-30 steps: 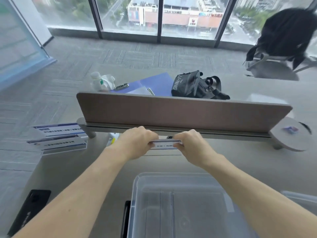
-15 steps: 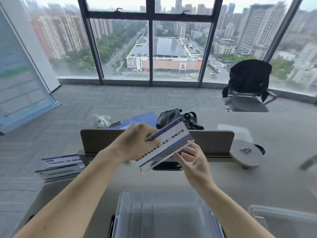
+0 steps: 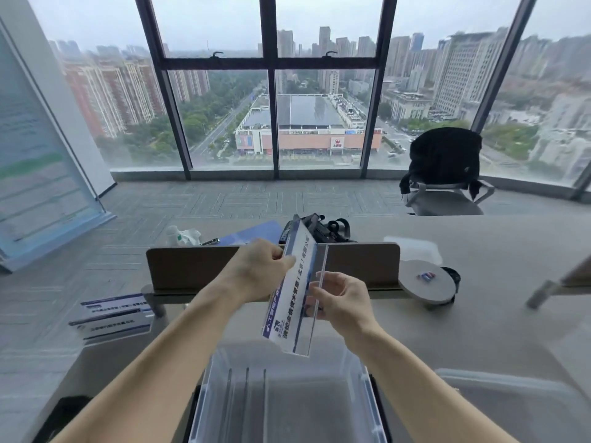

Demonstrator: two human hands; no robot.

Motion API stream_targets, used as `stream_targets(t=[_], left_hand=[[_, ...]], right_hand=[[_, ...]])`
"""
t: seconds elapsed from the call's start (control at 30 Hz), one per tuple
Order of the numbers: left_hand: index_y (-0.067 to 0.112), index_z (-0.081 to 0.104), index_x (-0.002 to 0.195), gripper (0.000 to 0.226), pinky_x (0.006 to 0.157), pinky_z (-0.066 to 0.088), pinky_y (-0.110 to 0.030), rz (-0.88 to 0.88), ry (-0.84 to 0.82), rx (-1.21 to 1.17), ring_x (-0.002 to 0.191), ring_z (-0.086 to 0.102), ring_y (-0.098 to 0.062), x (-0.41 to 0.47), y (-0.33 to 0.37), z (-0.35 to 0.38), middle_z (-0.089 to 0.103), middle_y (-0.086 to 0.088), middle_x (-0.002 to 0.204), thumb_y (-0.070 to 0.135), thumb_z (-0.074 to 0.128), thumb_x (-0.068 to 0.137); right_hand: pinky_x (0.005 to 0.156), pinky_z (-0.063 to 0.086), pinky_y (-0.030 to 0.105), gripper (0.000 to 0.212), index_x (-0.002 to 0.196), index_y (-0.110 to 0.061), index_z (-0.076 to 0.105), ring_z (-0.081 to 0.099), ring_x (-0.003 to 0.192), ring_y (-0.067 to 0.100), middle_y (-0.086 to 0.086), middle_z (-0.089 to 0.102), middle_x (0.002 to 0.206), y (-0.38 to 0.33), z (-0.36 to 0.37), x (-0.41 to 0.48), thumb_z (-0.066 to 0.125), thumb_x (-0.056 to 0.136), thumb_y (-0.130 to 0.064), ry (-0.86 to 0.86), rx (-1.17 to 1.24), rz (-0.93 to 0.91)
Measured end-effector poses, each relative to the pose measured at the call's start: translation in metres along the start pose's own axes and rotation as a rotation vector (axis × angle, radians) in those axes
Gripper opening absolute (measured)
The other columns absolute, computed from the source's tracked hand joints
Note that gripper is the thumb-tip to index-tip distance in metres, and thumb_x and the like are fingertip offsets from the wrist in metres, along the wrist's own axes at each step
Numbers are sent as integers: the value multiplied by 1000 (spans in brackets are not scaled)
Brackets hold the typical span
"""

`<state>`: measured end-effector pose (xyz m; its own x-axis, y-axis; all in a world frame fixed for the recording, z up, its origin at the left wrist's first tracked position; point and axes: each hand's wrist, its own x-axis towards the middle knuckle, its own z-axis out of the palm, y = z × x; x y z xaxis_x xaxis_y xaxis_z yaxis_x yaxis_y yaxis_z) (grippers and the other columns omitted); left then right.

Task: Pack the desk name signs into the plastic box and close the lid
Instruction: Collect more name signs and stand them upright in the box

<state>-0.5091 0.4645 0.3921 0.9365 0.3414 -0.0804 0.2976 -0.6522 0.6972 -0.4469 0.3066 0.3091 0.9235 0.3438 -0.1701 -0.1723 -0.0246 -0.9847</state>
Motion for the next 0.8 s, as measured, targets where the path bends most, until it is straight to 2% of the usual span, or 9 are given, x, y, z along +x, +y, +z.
stream_targets(t=[0.07,0.13,0.27,0.43,0.53,0.63,0.73,0.8], left_hand=[[-4,59,77,40,53,55,-28,-59,-84,-33,54,70,-27,-3,-1,8,75,-13,73,30,55,98],[-5,66,92,31,64,65,-38,-89,-168,-98,67,78,-26,-6,-5,17,80,-12,82,21,51,100],[6,69,97,22,64,66,-42,-129,-258,-164,69,79,-27,-8,-28,40,80,-14,83,12,49,101],[5,69,103,22,61,66,-40,-236,-325,-202,69,79,-28,-12,-84,83,79,-17,87,9,47,101],[6,68,103,18,63,66,-45,-296,-362,-211,71,80,-29,-17,-124,117,79,-17,90,11,50,101],[10,69,97,17,66,66,-46,-322,-384,-145,65,79,-28,-21,-163,148,80,-12,91,17,54,96],[9,67,103,16,73,65,-47,-357,-433,-109,60,78,-25,-24,-192,174,79,-13,95,20,56,97],[10,64,109,19,77,63,-48,-365,-452,-97,60,79,-23,-22,-208,190,78,-13,98,23,56,98]], right_hand=[[69,65,45,13,101,-8,69,77,78,26,14,78,94,8,-4,-9,70,90,-4,-3,-21,33],[69,65,42,11,100,-9,68,77,77,23,13,78,93,20,-7,-14,70,90,-4,9,-56,54],[73,64,47,15,89,-18,65,76,78,23,10,78,88,58,-4,-16,68,91,-3,23,-124,128],[70,64,43,21,106,-17,68,78,81,21,5,78,96,132,8,-16,72,88,-6,49,-229,243],[70,62,37,19,89,-27,68,76,81,15,-2,78,92,178,9,-20,76,84,-12,19,-347,281],[74,62,32,19,99,-24,74,75,81,8,-9,77,89,220,10,-21,80,82,-20,-13,-445,312],[70,62,27,21,105,-24,74,73,78,5,-10,75,90,254,11,-14,75,84,-21,-32,-523,343],[72,64,37,25,109,-21,71,74,77,11,-9,72,92,273,11,-7,70,85,-14,-25,-530,393]])
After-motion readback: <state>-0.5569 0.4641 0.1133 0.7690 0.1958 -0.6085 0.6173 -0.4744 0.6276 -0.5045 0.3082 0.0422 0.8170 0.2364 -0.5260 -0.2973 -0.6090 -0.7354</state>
